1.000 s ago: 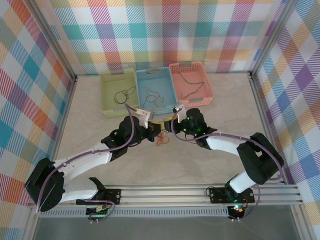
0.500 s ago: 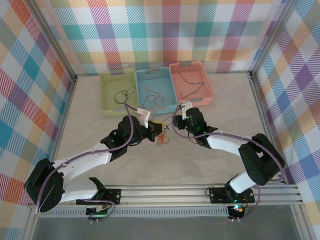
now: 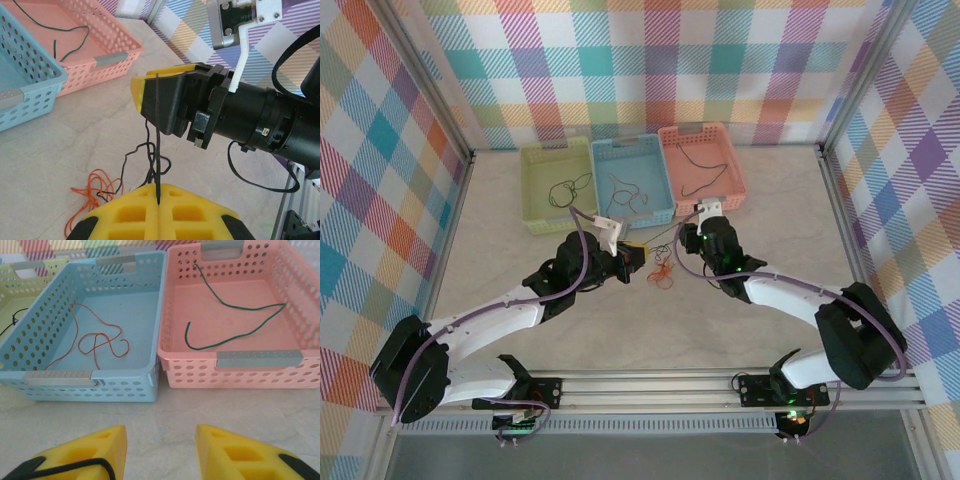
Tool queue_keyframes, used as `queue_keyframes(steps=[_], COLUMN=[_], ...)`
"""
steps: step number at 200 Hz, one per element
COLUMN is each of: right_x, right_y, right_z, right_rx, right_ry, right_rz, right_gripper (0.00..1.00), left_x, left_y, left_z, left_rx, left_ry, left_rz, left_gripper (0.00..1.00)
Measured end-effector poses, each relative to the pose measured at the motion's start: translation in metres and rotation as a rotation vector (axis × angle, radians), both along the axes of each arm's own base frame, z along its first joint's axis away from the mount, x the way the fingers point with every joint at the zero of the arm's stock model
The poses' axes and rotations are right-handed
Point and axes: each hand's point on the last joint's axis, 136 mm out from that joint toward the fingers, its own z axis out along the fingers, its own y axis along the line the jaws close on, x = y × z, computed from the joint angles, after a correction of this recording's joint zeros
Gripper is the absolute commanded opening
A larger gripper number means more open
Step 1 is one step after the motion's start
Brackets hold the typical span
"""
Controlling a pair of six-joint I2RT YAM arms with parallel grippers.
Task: Untangle the cables
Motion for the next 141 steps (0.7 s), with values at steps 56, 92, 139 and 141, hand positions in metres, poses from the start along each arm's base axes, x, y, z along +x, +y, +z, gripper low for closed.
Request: queue_keyframes(steps=[56, 92, 139, 141], right_x=[-0.005, -0.016, -0.03, -0.031], right_y=[0.009, 0.009, 0.017, 0.018], right_z=[0.002, 0.005, 0.034, 0.036], right_rx=[0.019, 0.047, 0.113, 0.116], right_ry=[-0.019, -0.049, -0.151, -0.154], right_rz=[0.069, 0.152, 0.259, 0.265], right_gripper=[0.12, 0.0, 0.0, 0.0], left_x=[0.0, -0.001, 0.002, 0.002], left_y=[-0.001, -0.006, -0.015, -0.015], left_z=[-0.002, -0.017, -0.023, -0.023], left_rx=[0.002, 0.024, 0.038, 0.034], left_ry=[0.005, 0.04, 0.067, 0.073], left_rz=[-0.005, -0.029, -0.053, -0.052], left_gripper=[0.0, 0.0, 0.4, 0.42])
